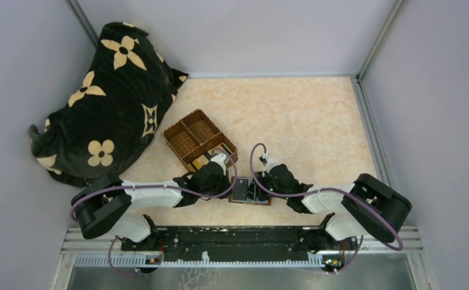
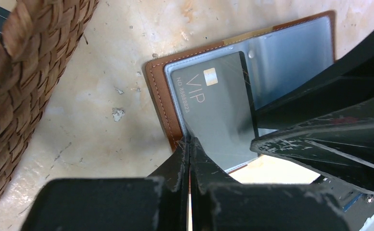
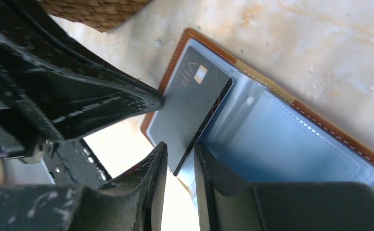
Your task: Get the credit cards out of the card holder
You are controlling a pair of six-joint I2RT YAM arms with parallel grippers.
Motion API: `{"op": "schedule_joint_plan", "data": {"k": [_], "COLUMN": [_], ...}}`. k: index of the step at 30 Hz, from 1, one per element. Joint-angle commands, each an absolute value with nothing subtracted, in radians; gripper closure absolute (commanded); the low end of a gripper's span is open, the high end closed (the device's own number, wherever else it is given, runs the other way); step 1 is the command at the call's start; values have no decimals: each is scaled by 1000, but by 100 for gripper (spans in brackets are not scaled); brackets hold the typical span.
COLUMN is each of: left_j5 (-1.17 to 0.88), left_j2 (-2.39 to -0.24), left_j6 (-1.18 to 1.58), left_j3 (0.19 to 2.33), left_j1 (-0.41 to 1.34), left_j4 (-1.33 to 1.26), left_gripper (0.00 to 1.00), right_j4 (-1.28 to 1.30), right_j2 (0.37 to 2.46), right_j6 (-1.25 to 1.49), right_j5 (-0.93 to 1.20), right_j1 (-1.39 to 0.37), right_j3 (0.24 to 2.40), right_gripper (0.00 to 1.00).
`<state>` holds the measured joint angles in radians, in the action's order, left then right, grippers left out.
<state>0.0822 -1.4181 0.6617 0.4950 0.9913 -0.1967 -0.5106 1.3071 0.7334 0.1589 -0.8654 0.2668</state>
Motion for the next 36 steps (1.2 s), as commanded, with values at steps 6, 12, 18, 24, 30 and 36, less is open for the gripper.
{"op": "schedule_joint_plan", "data": {"k": [6, 12, 18, 24, 30, 36], "left_j5": [51, 56, 40, 16, -9, -18], "left_j2": [-1427, -1420, -1433, -1414, -1396, -1401], "left_j6": [670, 670, 673, 684, 706, 716], "left_j3": [485, 473, 475, 460, 439, 434], "left_j1": [992, 992, 992, 992, 997, 1003], "left_j4": [-201, -202, -216, -227, -252, -259], "left_gripper": [100, 100, 100, 100, 100, 100], "right_j4": [-783, -829, -823, -807, -843, -834], "right_j2": [1439, 1403, 1356, 1376, 1418, 1450], "right_j6": [792, 827, 841, 835, 841, 839], "right_j5": [287, 305, 294, 290, 301, 314], "right_j1": [-866, -862, -841, -817, -799, -784], "right_j3": [317, 301, 282, 300, 318, 355], "right_gripper": [73, 73, 74, 74, 74, 74]}}
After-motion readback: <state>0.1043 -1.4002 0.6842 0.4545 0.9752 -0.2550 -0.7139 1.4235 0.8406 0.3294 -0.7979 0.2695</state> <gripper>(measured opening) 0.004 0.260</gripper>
